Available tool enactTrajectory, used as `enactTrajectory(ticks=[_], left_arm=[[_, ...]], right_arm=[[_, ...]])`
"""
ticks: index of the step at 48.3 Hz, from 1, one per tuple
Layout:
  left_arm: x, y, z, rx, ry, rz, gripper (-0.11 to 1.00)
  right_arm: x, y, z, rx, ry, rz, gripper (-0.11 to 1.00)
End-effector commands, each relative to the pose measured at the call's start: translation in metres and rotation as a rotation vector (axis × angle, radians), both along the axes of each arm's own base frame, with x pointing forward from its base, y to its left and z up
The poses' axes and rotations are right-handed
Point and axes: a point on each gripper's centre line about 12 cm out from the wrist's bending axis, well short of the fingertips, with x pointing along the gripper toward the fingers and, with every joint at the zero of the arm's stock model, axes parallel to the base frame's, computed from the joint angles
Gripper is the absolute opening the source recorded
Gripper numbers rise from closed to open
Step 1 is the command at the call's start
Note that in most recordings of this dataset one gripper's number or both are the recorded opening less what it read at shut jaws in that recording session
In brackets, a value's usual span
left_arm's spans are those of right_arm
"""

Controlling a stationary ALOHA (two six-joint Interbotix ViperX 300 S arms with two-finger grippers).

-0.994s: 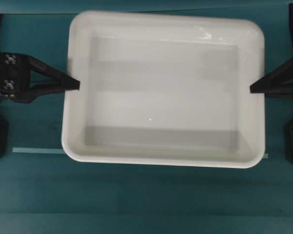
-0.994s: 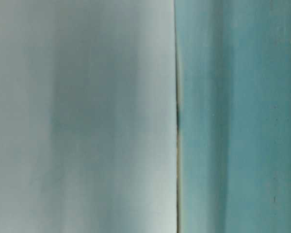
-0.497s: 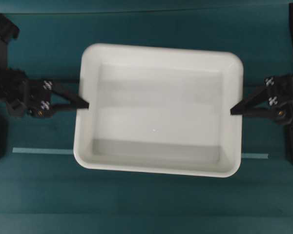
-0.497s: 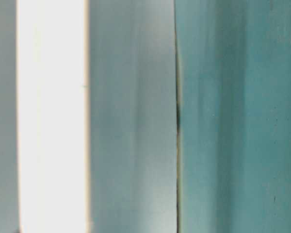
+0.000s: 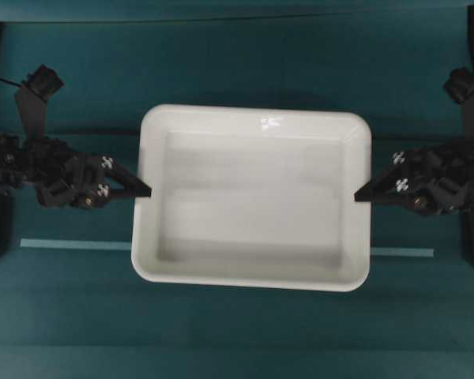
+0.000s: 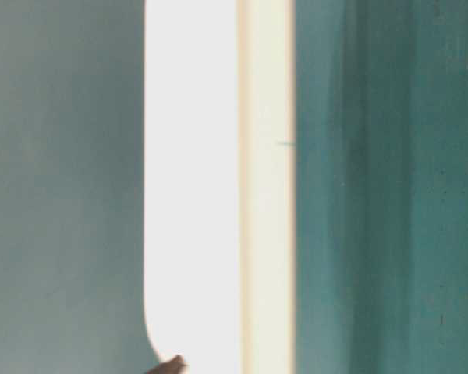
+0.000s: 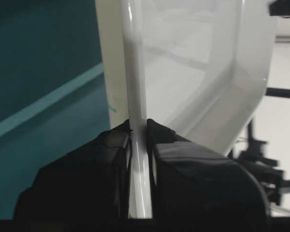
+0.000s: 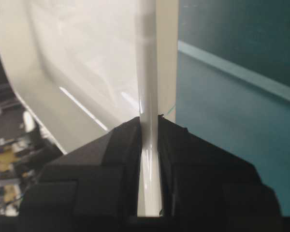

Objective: Lift the white case with both hands.
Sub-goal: 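Lower the tray back onto the table with both grippers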

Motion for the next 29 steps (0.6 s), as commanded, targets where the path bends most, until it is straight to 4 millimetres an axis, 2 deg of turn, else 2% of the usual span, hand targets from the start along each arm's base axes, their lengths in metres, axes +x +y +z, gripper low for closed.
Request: enactTrajectory(ticks=[1,14,29], left_arm=[[0.001,0.001,-0.016,0.001,0.058,0.002,0.06],[-0.001,0.001,-0.051,-0.034,0.159,0.026,0.06],[0.003,0.001,-0.078,-0.041,0.233,0.027,0.06]], right_arm=[[0.002,-0.001,-0.015,-0.003,0.041,-0.001,0.10],[0.006,-0.002,-0.039,-0.031,0.112,0.015,0.10],[0.015,-0.004,-0.066,-0.050,0.208,0.034,0.10]])
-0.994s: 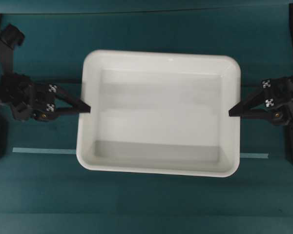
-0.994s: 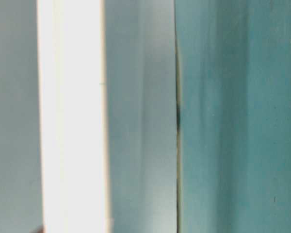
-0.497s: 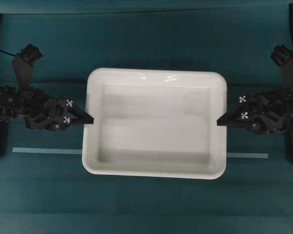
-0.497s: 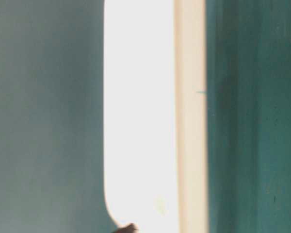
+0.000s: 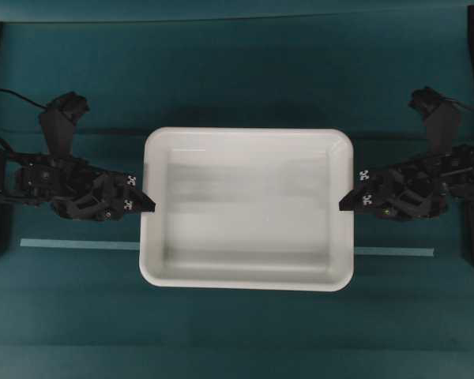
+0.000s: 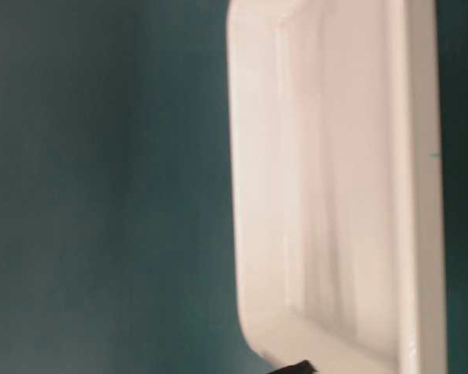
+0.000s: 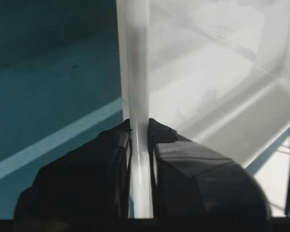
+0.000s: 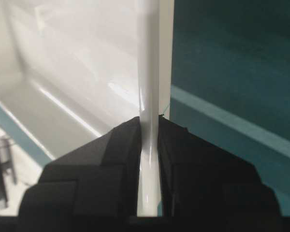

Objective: Lift the white case with both hands.
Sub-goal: 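Lower the tray back onto the table with both grippers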

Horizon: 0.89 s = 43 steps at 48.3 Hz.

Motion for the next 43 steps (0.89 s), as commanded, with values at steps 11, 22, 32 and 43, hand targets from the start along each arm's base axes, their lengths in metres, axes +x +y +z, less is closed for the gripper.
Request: enactTrajectory(ticks=[11,22,32,43], left_arm=[[-0.008,0.000,-0.028,-0.028,0.100,0.027,0.06],[-0.018,-0.008,-0.038,-0.055,0.136,0.031,0.06],[-0.024,-0.015,-0.048,-0.072,0.174,0.028,0.06],[-0.024,-0.016,-0.056,-0.071,0.207,0.025,0.06]], right_arm=[[0.003,-0.001,-0.026,-0.007,0.105,0.018,0.10],[0.001,0.000,-0.030,-0.004,0.123,0.022,0.10],[0.001,0.005,-0.035,-0.001,0.138,0.038,0.10],[0.003,0.012,-0.044,0.007,0.175,0.062,0.10]])
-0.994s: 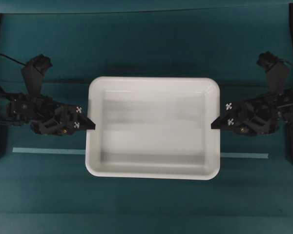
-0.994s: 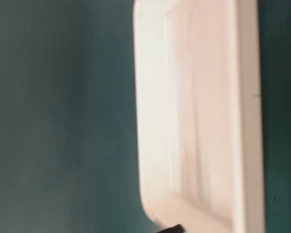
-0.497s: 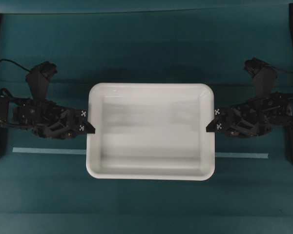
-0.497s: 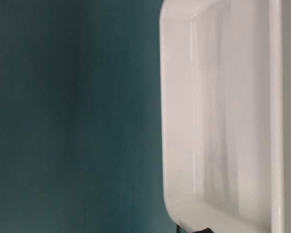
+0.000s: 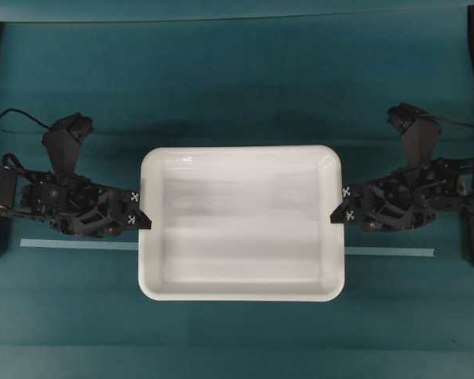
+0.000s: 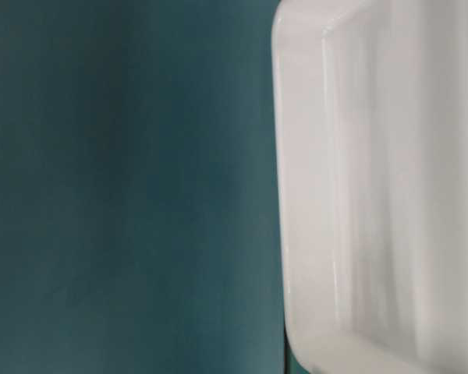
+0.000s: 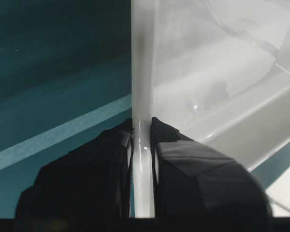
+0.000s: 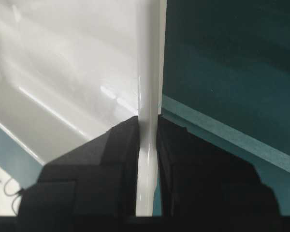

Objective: Lift the white case with both hands.
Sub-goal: 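Lower the tray back onto the table with both grippers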

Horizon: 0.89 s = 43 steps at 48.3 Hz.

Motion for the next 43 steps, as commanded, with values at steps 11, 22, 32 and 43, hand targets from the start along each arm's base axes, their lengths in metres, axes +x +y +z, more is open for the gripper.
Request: enactTrajectory(ticks=[11,22,32,43], left_arm=[[-0.018,-0.001,-0.031,0.002,0.129,-0.005,0.06],[-0.019,0.000,-0.042,0.004,0.175,-0.003,0.06],[-0.019,0.004,-0.047,0.006,0.190,0.007,0.06],[-0.020,0.006,-0.048,0.006,0.193,0.015,0.06]], right_arm=[[-0.006,0.001,-0.023,0.001,0.084,0.007,0.10],[-0.006,0.001,-0.031,0.004,0.115,0.005,0.10],[-0.005,0.001,-0.040,0.005,0.147,0.005,0.10],[-0.001,0.001,-0.044,0.005,0.163,0.004,0.10]])
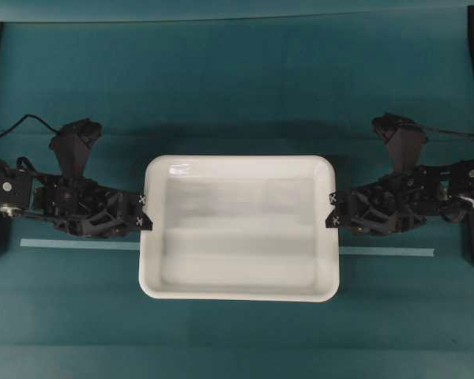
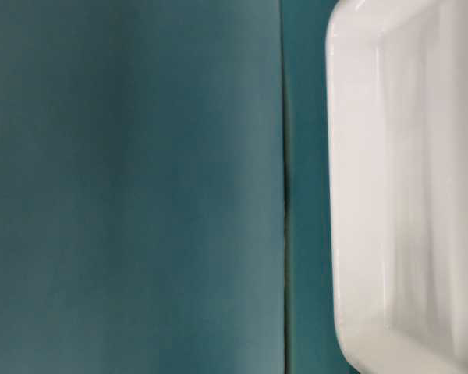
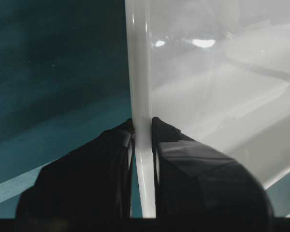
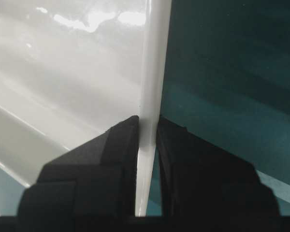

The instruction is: Lift the white case with both hands.

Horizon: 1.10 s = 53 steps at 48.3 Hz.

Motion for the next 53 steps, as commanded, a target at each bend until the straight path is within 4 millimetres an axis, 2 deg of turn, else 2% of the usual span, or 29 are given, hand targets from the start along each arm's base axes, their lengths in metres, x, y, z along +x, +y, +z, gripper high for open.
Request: enactTrajectory(ticks=[1,25,28,32,37,42,44,48,51,53], left_arm=[[-0.021,0.002,-0.024,0.005,0.114,-0.002,0.06],[-0.011,0.005,-0.018,0.025,0.033,-0.019,0.06],[-0.011,0.006,-0.018,0.025,0.031,-0.019,0.06],[-0.011,0.006,-0.018,0.025,0.028,-0.017,0.11],[-0.010,0.005,-0.017,0.026,0.019,-0.020,0.23],[-0.009,0.005,-0.015,0.026,0.004,-0.020,0.48],[-0.008,0.005,-0.015,0.026,-0.002,-0.022,0.61],[-0.007,0.005,-0.014,0.027,-0.013,-0.023,0.85],[-0.005,0.005,-0.012,0.027,-0.027,-0.023,0.95],[-0.004,0.004,-0.010,0.028,-0.036,-0.026,0.97]], right_arm=[[-0.007,0.002,-0.015,0.004,0.072,0.015,0.10],[-0.008,0.003,-0.016,0.020,0.089,0.006,0.10],[-0.008,0.003,-0.016,0.020,0.087,0.005,0.16],[-0.007,0.003,-0.016,0.019,0.084,0.005,0.33],[-0.005,0.003,-0.014,0.017,0.077,0.007,0.62],[-0.003,0.002,-0.012,0.011,0.059,0.005,0.85],[-0.002,0.001,-0.012,0.008,0.054,0.003,0.89],[-0.001,0.000,-0.012,0.005,0.047,-0.001,0.89],[-0.001,0.000,-0.012,0.006,0.048,-0.003,0.89],[-0.001,0.000,-0.011,0.006,0.047,-0.002,0.89]])
